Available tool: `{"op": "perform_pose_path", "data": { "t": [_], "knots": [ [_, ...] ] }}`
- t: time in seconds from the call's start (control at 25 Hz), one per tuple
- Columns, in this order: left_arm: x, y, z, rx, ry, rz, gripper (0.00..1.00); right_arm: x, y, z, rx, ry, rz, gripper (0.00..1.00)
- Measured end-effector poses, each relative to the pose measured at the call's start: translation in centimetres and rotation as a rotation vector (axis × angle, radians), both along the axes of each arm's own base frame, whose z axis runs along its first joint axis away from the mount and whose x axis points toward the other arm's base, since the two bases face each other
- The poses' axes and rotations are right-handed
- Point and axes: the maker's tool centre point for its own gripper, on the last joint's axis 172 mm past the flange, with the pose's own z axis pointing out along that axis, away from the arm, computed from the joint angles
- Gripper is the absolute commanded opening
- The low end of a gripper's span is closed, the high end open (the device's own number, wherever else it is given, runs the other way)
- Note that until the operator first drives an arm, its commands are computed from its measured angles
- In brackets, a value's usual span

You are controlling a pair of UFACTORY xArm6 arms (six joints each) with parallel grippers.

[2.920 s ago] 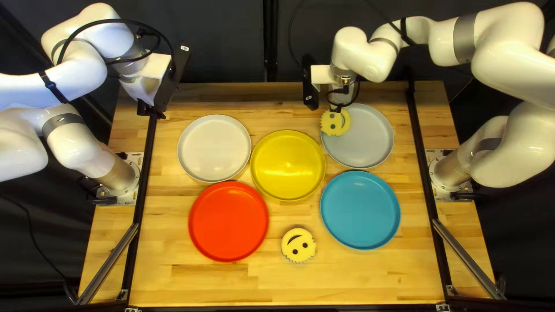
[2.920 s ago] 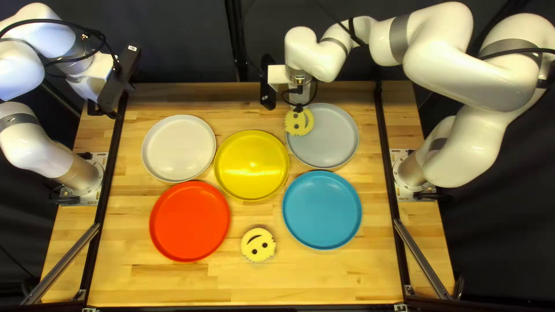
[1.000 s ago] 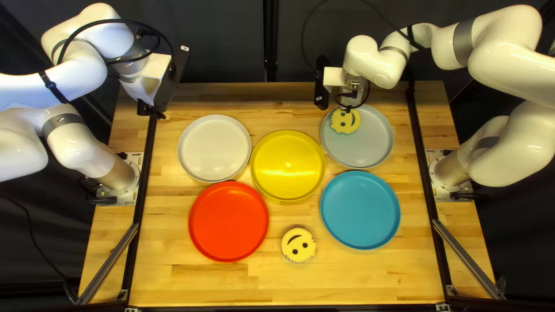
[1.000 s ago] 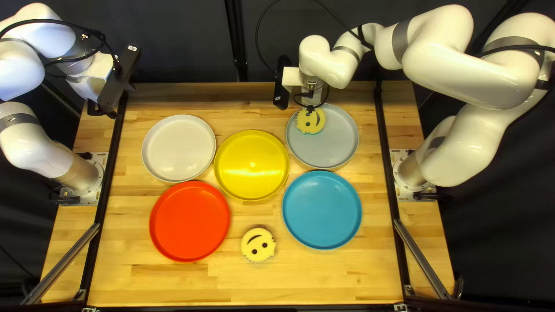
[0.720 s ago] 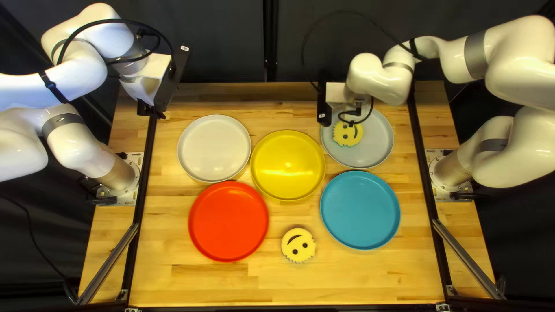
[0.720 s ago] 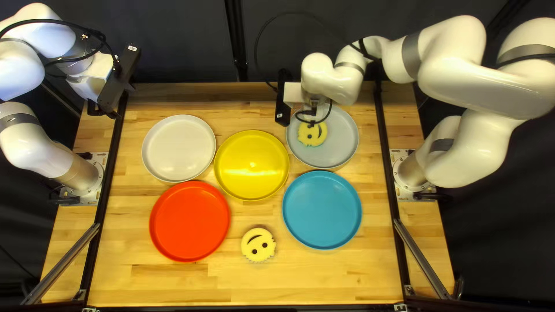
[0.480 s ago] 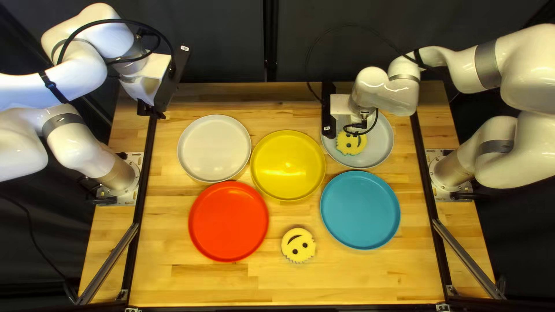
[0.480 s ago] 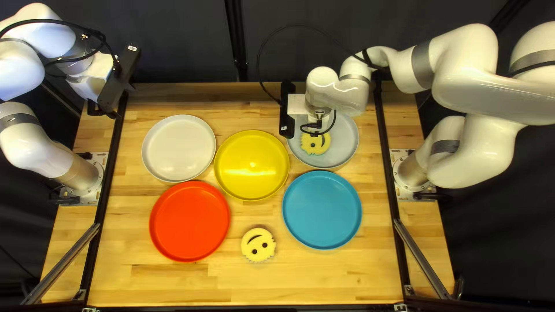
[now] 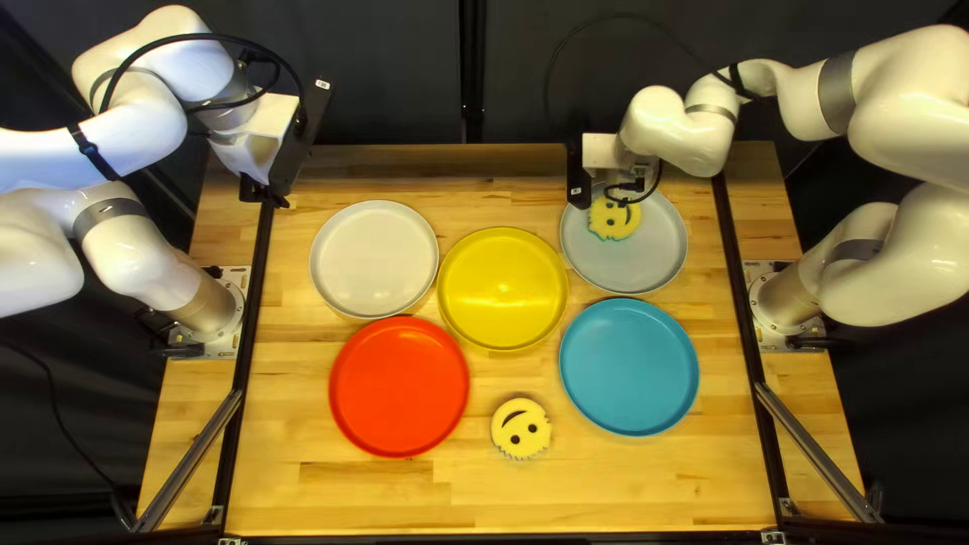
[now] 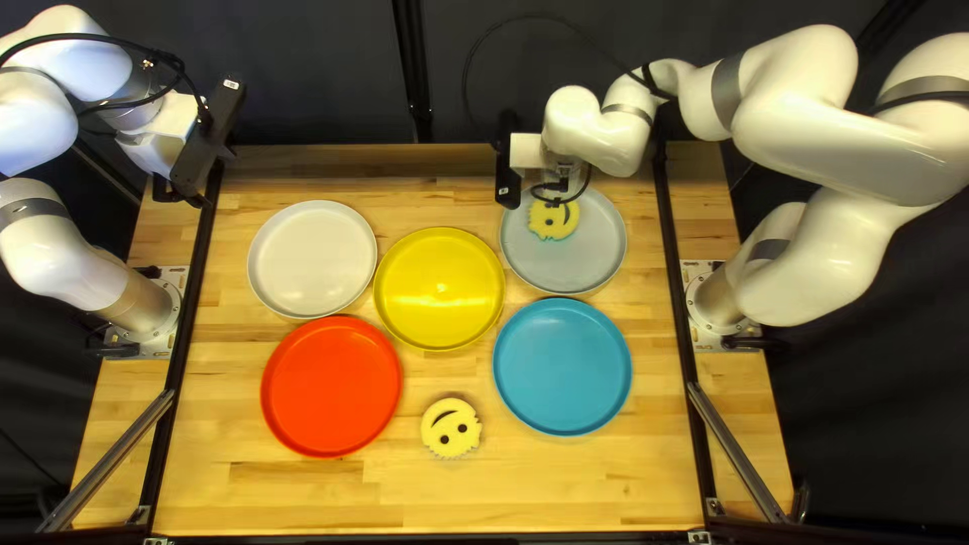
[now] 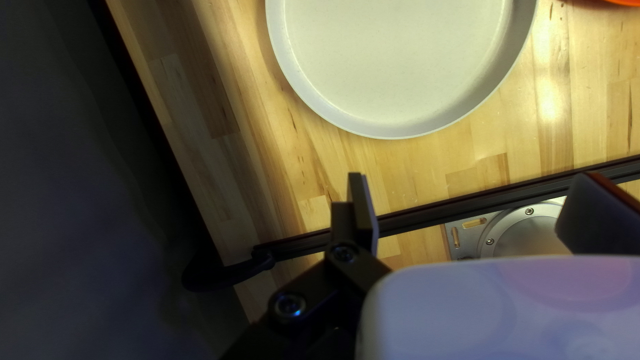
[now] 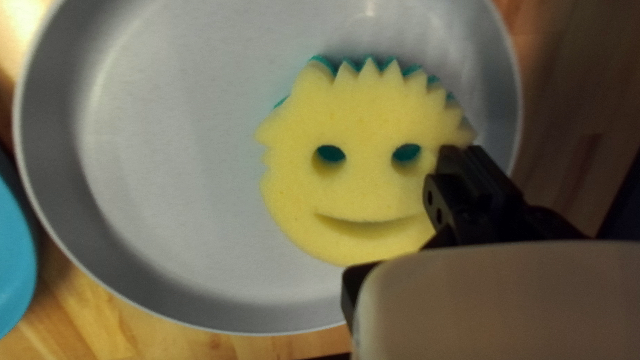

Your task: Pick up sponge and scrub the plate

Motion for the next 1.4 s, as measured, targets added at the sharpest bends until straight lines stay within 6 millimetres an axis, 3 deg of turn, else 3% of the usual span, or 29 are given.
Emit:
{"op": "perform_pose_path", "data": {
  "t": [0.16,0.44,0.68,0.84,1.12,1.24,1.4],
  "knots": [
    [0.0,0.0,0.0,0.000,0.000,0.000,1.00,-0.6,1.9,-0.6,0.001,-0.007,0.018,0.00],
    [0.0,0.0,0.0,0.000,0.000,0.000,1.00,-1.7,7.0,-0.3,0.006,-0.026,0.051,0.00],
    [0.0,0.0,0.0,0.000,0.000,0.000,1.00,-3.1,9.2,-0.4,0.008,-0.028,0.063,0.00],
    [0.0,0.0,0.0,0.000,0.000,0.000,1.00,-3.8,7.5,-0.6,0.012,-0.027,0.062,0.00],
    [0.0,0.0,0.0,0.000,0.000,0.000,1.00,-3.7,1.7,-0.4,0.014,-0.060,0.063,0.00],
    [0.0,0.0,0.0,0.000,0.000,0.000,1.00,-3.7,0.6,-0.2,0.007,-0.073,0.073,0.00],
    [0.0,0.0,0.0,0.000,0.000,0.000,1.00,-4.5,0.6,-0.3,0.005,-0.088,0.094,0.00]
  ]
}}
